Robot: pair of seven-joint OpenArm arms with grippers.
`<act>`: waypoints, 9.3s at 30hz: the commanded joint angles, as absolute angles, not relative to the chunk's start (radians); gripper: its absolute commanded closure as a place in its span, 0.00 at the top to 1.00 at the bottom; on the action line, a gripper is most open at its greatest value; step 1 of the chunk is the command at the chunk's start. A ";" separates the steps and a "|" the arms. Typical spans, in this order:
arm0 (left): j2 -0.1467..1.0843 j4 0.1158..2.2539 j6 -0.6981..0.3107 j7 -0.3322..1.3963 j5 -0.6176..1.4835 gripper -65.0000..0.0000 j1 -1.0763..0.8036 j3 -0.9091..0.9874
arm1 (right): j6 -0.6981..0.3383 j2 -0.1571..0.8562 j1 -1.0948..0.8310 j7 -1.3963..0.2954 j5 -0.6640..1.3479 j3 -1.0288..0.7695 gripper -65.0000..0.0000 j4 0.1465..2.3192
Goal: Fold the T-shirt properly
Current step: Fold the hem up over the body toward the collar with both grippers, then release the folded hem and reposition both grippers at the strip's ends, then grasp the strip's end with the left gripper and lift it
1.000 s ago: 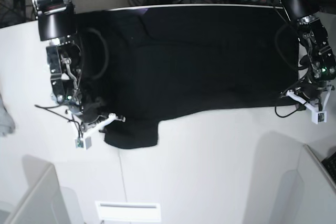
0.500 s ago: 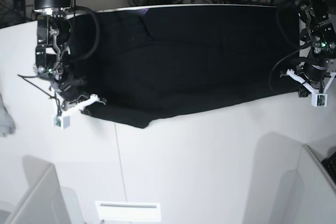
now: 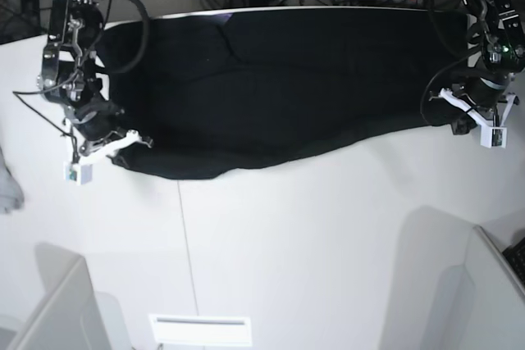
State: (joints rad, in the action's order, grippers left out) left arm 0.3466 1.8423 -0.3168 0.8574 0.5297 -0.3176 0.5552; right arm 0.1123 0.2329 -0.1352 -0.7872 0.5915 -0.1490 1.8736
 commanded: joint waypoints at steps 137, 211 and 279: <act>0.245 1.438 -0.409 0.831 0.280 0.00 -0.183 0.674 | -0.148 0.074 -0.234 -0.581 0.371 -0.248 0.00 1.566; 0.363 1.234 -0.533 0.857 0.587 0.53 -0.102 0.645 | -0.036 0.016 -0.229 -0.797 0.503 -0.246 0.00 1.896; 0.289 1.842 -0.282 0.754 0.591 0.00 -0.300 0.211 | -0.036 0.018 -0.360 -0.671 0.504 -0.248 0.00 1.893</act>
State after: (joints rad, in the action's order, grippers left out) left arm 0.2798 1.8259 -0.2844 0.7738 0.5781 -0.3023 0.2054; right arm -0.0338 0.0135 -0.3637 -0.6918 0.4938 -0.2447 1.8759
